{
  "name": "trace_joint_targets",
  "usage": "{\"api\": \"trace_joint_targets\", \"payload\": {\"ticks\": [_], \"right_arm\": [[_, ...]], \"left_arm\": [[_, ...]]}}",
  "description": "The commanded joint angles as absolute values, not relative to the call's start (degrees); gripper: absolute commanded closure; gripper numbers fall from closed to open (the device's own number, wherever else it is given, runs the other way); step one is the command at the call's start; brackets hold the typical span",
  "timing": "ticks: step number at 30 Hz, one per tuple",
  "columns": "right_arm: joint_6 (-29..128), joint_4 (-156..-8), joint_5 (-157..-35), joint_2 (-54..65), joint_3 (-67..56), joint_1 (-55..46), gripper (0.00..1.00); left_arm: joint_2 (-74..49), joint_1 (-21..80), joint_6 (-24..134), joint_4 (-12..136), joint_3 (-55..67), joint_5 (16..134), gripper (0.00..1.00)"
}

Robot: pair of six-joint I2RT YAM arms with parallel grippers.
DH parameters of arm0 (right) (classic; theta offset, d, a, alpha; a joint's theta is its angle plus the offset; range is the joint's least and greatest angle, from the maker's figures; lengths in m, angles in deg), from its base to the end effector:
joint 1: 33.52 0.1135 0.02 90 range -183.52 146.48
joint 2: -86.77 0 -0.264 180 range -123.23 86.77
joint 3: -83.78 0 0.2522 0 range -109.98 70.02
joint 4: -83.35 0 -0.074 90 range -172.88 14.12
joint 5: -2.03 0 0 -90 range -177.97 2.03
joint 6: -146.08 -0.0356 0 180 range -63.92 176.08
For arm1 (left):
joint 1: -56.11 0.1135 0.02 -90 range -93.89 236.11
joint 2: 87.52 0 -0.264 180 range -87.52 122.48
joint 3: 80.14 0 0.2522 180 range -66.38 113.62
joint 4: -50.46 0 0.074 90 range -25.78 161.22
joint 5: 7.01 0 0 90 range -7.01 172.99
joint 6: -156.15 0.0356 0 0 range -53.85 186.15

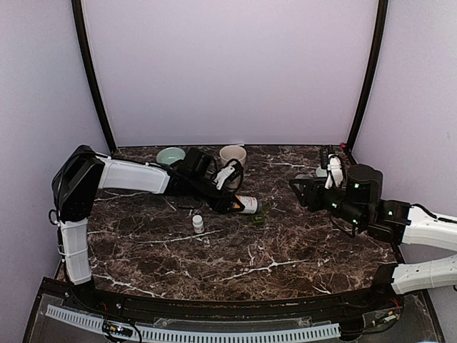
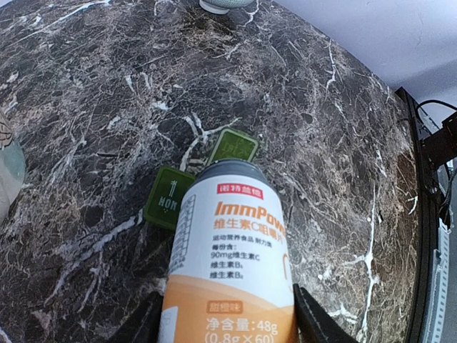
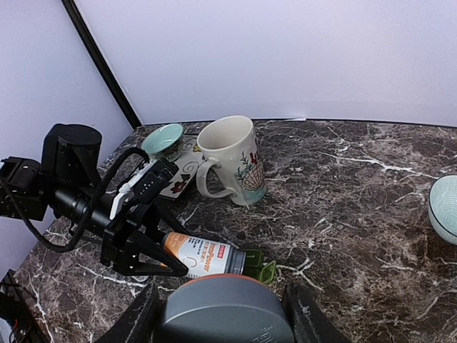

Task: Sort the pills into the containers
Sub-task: Pour the pill into the compartment of the pill container.

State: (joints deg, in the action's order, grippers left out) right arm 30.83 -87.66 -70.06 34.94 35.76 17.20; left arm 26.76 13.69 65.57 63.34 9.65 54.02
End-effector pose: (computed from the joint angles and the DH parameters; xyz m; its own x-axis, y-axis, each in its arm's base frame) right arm 0.1438 0.1585 0.2804 -0.3601 0.2009 -0.9110 -0.4346 0.8280 0.3543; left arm 0.3144 -0.3106 0.1858 -0.4569 0.4055 -0.7917 0.8697 0.3903 -0.3020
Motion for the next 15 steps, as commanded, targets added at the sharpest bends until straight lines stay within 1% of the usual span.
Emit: {"api": "trace_joint_targets", "payload": {"ticks": [1, 15], "right_arm": [[30.2, -90.7, -70.1, 35.9, 36.4, 16.8, 0.87], [29.9, -90.8, -70.2, 36.4, 36.8, 16.8, 0.87]], "left_arm": [[23.3, 13.2, 66.9, 65.6, 11.9, 54.7, 1.0], [23.6, 12.8, 67.6, 67.7, 13.2, 56.2, 1.0]]}}
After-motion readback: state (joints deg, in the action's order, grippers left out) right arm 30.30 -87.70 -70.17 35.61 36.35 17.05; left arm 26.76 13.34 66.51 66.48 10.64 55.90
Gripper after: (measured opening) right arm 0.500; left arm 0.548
